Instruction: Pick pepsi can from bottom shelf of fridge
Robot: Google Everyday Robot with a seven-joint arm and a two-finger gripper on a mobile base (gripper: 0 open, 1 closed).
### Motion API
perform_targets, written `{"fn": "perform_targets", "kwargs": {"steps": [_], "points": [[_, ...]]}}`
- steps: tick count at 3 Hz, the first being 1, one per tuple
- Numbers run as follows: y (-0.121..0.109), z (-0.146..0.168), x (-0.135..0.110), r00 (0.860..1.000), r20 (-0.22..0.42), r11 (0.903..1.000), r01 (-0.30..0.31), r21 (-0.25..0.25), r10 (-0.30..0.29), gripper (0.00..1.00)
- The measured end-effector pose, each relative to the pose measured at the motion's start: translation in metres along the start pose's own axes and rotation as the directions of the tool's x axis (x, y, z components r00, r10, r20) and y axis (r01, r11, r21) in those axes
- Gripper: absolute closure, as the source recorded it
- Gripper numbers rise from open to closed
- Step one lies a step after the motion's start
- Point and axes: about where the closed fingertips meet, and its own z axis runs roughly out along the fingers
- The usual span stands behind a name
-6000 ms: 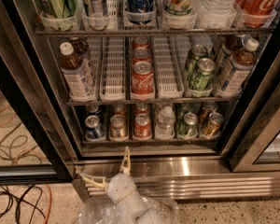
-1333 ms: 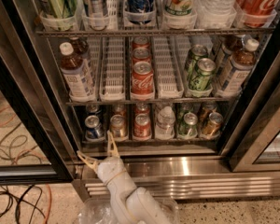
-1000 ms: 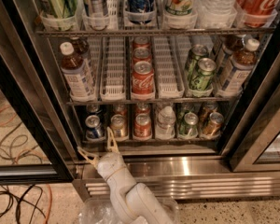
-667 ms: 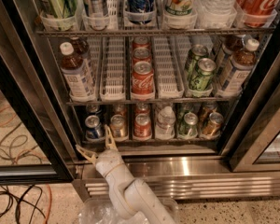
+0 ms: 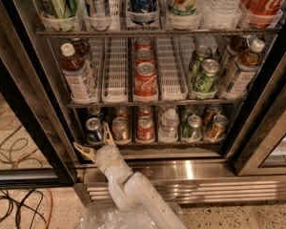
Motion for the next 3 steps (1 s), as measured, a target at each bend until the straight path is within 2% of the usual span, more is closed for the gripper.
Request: {"fn": "perform_targets", "kwargs": {"steps": [2, 3], "points": [[-0.0016, 0.0064, 0.0032, 1.0, -0.002, 1.0, -0.002, 0.005, 0.002, 0.25], [-0.0024, 0.0059, 0.0046, 1.0, -0.004, 0.9999, -0.004, 0.013, 0.004, 0.35]]}}
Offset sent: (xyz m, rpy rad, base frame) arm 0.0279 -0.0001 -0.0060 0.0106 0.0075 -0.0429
